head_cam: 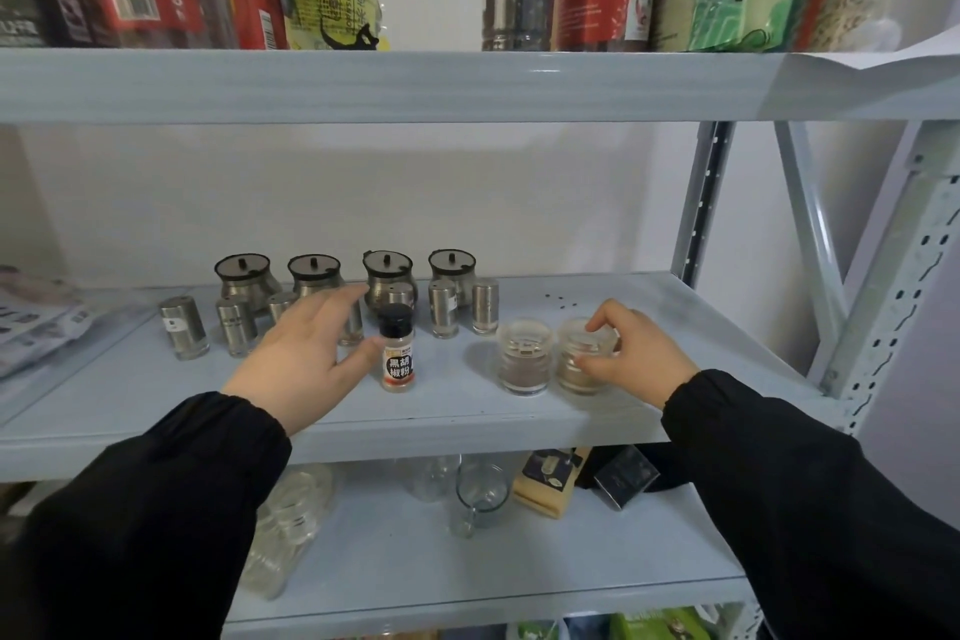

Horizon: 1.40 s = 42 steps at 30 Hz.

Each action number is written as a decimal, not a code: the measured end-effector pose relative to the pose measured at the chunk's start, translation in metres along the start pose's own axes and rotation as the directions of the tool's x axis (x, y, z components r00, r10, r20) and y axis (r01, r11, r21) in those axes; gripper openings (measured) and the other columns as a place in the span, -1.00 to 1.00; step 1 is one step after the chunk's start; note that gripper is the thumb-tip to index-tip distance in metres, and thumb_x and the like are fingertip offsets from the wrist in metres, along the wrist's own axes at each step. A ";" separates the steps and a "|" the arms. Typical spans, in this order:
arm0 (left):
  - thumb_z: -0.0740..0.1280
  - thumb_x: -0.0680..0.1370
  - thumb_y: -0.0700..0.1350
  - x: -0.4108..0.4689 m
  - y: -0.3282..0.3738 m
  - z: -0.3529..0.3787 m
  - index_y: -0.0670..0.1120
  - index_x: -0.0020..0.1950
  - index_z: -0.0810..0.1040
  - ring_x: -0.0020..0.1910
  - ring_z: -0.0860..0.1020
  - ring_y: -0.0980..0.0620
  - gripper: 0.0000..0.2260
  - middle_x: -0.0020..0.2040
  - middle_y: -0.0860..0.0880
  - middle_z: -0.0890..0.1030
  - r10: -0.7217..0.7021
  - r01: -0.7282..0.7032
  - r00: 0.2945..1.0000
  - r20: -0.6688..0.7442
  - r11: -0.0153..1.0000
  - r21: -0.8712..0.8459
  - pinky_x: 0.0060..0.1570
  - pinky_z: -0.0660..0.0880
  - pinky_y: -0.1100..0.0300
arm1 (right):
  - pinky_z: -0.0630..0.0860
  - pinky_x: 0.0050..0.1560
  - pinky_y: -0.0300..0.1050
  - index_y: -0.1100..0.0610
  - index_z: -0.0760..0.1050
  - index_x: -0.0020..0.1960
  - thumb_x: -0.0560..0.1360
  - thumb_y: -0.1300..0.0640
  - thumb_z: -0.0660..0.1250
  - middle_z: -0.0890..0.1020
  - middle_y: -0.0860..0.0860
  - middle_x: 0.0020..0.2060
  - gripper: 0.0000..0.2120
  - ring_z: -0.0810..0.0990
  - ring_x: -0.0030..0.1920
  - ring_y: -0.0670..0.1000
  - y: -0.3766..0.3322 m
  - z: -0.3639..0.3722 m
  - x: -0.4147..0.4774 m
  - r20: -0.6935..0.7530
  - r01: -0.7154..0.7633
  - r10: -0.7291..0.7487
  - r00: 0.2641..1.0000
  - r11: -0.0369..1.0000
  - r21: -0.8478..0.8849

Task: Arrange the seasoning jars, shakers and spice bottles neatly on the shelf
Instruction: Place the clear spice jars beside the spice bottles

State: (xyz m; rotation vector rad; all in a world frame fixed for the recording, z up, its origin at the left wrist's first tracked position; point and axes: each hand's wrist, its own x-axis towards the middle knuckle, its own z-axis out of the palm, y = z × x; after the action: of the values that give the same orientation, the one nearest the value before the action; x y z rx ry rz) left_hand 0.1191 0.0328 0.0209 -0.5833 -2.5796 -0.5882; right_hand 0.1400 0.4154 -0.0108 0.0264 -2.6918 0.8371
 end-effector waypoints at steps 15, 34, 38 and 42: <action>0.13 0.55 0.27 0.023 -0.028 -0.013 0.11 0.52 0.15 0.45 0.25 -0.01 -0.42 0.47 0.00 0.34 0.034 -0.034 0.999 0.005 0.998 0.055 0.38 0.29 0.01 | 0.18 0.27 -0.27 -0.07 0.32 0.44 0.49 -0.09 0.34 0.40 -0.03 0.40 -0.45 0.33 0.38 -0.04 -0.060 -0.018 0.062 -0.127 0.178 -0.188 0.974 0.980 -0.083; 0.12 0.54 0.29 0.035 -0.069 -0.018 0.06 0.51 0.20 0.44 0.25 0.01 -0.41 0.44 0.00 0.37 0.096 -0.099 0.994 0.043 0.993 0.067 0.37 0.22 0.10 | 0.36 0.02 -0.20 -0.03 0.65 0.13 0.51 -0.01 0.36 0.64 -0.08 0.14 -0.77 0.55 0.10 -0.05 -0.089 0.044 0.165 0.287 0.171 -0.071 0.955 0.924 -0.342; 0.04 0.50 0.36 0.037 -0.068 -0.016 0.07 0.52 0.18 0.44 0.24 0.01 -0.34 0.46 0.00 0.34 0.085 -0.089 0.994 0.068 0.994 0.060 0.38 0.24 0.06 | 0.40 0.12 -0.15 -0.05 0.58 0.21 0.51 -0.07 0.34 0.58 -0.06 0.21 -0.70 0.52 0.20 0.00 -0.092 0.044 0.165 0.222 0.147 -0.083 0.971 0.945 -0.293; 0.03 0.49 0.37 0.039 -0.069 -0.015 0.09 0.53 0.16 0.44 0.25 0.01 -0.34 0.47 0.02 0.33 0.087 -0.091 0.994 0.073 0.994 0.060 0.38 0.26 0.03 | 0.38 0.27 -0.11 -0.13 0.46 0.36 0.52 -0.05 0.32 0.49 -0.06 0.35 -0.59 0.46 0.29 0.02 -0.115 0.052 0.166 0.242 0.234 -0.178 0.954 0.946 -0.224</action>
State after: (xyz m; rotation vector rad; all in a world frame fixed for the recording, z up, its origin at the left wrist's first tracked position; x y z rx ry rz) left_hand 0.0588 -0.0194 0.0306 -0.7056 -2.6115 -0.4618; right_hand -0.0204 0.3041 0.0631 0.3579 -2.9139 0.4496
